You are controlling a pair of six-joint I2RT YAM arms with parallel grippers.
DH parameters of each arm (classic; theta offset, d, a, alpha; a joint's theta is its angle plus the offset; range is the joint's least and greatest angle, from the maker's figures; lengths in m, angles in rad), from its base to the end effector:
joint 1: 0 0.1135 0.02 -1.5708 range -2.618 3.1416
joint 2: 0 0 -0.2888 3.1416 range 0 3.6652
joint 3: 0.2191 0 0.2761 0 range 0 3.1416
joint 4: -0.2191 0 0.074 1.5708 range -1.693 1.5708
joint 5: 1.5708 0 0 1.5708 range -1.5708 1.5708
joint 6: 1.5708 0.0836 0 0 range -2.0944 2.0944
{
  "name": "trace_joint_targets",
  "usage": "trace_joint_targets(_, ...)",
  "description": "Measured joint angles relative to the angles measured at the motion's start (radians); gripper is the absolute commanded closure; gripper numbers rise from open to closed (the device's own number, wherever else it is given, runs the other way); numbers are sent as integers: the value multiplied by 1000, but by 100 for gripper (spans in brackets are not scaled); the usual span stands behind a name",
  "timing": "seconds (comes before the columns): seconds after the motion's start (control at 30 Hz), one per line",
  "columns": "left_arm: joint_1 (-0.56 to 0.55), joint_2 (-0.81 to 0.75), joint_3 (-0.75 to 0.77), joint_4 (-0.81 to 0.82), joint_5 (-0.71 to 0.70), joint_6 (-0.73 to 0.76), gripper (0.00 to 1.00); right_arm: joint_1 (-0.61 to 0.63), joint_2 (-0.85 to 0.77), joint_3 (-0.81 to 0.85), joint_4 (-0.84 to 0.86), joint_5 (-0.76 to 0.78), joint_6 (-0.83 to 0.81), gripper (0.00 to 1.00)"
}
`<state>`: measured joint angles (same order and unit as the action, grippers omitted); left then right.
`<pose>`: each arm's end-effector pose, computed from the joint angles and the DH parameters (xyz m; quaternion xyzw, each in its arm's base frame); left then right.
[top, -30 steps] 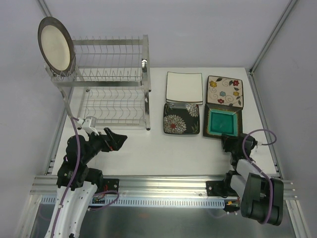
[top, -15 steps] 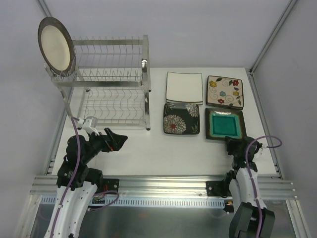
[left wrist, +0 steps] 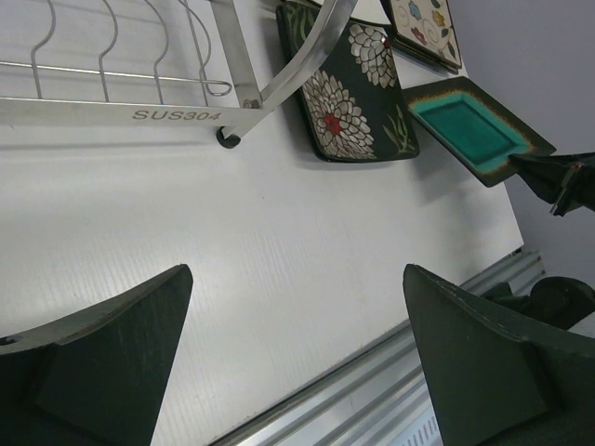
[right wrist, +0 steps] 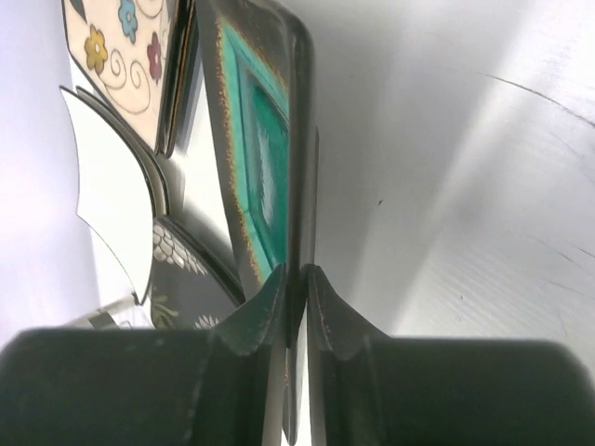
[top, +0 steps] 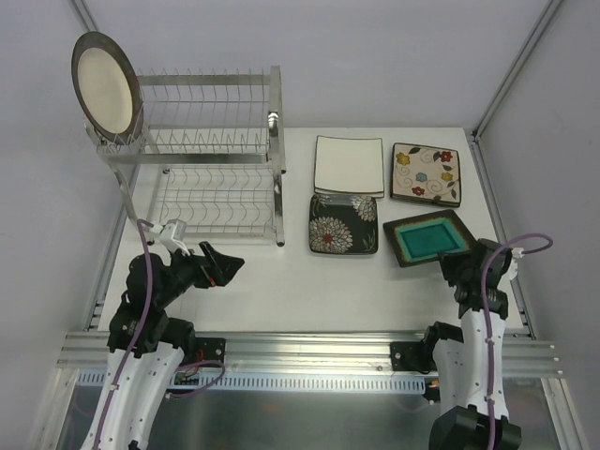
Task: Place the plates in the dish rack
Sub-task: Grab a plate with the right arm
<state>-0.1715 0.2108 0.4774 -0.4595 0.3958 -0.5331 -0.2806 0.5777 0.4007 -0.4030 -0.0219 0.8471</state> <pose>0.1227 -0.0540 0.2738 -0.0131 0.7670 -0.3575 0.5327 0.1790 -0.0497 0.1965 0.4658 0.7463 0.1421 0.4537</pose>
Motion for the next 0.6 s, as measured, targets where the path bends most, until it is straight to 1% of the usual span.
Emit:
trace_joint_targets(0.17,0,69,24,-1,51,-39,4,10,38,135,-125,-3,-101,100)
trace_joint_targets(0.43,0,182,111,22,130,-106,4,29,63,282,-223,-54,-214,100)
trace_joint_targets(0.6,0,214,134,58,159,-162,4,60,84,372,-272,-116,-270,100)
